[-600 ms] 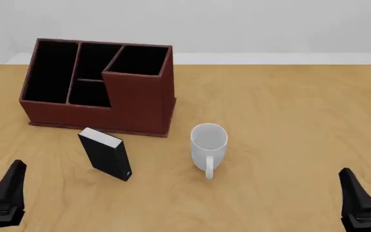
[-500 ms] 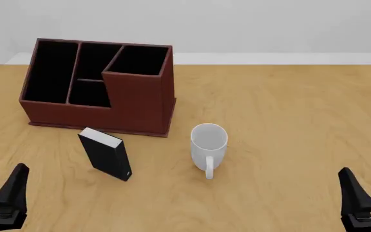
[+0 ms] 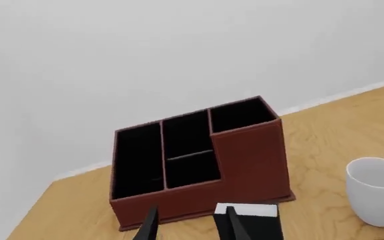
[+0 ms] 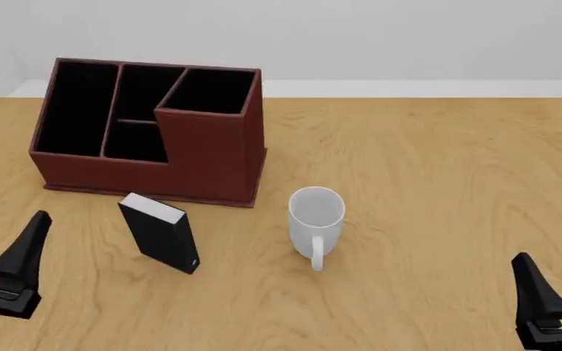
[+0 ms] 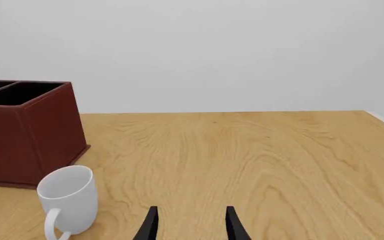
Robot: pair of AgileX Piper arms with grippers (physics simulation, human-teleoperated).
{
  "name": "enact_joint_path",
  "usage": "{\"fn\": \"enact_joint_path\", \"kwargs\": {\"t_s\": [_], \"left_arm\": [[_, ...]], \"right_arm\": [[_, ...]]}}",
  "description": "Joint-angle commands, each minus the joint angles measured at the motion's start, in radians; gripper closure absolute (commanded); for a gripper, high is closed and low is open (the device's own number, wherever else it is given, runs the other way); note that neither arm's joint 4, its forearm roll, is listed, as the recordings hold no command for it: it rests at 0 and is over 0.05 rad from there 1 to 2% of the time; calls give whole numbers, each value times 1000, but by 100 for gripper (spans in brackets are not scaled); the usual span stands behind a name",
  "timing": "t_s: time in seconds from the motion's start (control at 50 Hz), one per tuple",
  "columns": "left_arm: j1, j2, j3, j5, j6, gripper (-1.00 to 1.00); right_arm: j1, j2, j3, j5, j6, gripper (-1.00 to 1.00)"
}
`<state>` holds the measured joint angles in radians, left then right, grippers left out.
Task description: Pick up the book and place it in the front compartment of the caddy.
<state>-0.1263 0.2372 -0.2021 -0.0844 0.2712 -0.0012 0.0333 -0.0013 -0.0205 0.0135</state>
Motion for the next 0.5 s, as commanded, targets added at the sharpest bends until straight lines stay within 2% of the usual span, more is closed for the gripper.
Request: {"fn": "enact_joint_path", "kwargs": {"t_s": [0.02, 0.06, 0.1, 0.14, 0.18, 0.2, 0.22, 0.24, 0.26, 0.28, 0.3, 0.32, 0.34, 0.36, 0.38, 0.4, 0.42, 0.44, 0.46, 0.5], "left_arm": [[-166, 225, -230, 37, 201, -100], [-212, 300, -255, 36, 318, -100], [-247, 333, -259, 46, 370, -100], [-270, 388, -253, 28, 485, -100], [-314, 386, -245, 48, 534, -100], [-344, 388, -211, 40, 614, -100], [-339, 387, -202, 25, 645, -100], [-341, 395, -205, 27, 669, -100], [-361, 425, -230, 91, 673, -100], [-376, 421, -211, 96, 716, -100], [-372, 419, -215, 101, 730, -100], [-411, 428, -250, 208, 712, -100], [-416, 430, -249, 234, 731, -100], [-409, 427, -229, 228, 787, -100], [-378, 470, -258, 255, 811, -100], [-392, 489, -246, 283, 800, -100], [-408, 448, -193, 276, 881, -100], [-406, 453, -198, 304, 897, -100], [-412, 475, -254, 406, 856, -100], [-387, 477, -252, 440, 924, -100]], "right_arm": [[0, 8, 0, -8, 1, -100], [0, 7, 0, -7, 0, -100], [0, 9, 0, -8, 1, -100], [0, 11, 1, -11, 1, -100], [0, 11, 1, -11, 0, -100], [0, 12, 1, -12, 0, -100], [0, 11, 1, -11, 1, -100], [0, 11, 1, -11, 1, -100], [0, 11, 1, -11, 1, -100], [0, 11, 0, -11, 0, -100], [0, 10, 0, -10, 0, -100], [0, 10, 0, -10, 1, -100], [0, 11, 0, -11, 1, -100], [0, 10, 1, -9, 1, -100], [0, 8, 0, -8, 1, -100], [0, 9, 0, -8, 1, -100], [0, 9, 0, -8, 1, -100], [0, 9, 0, -9, 1, -100], [0, 10, 0, -10, 1, -100], [0, 6, 0, -5, 1, -100]]}}
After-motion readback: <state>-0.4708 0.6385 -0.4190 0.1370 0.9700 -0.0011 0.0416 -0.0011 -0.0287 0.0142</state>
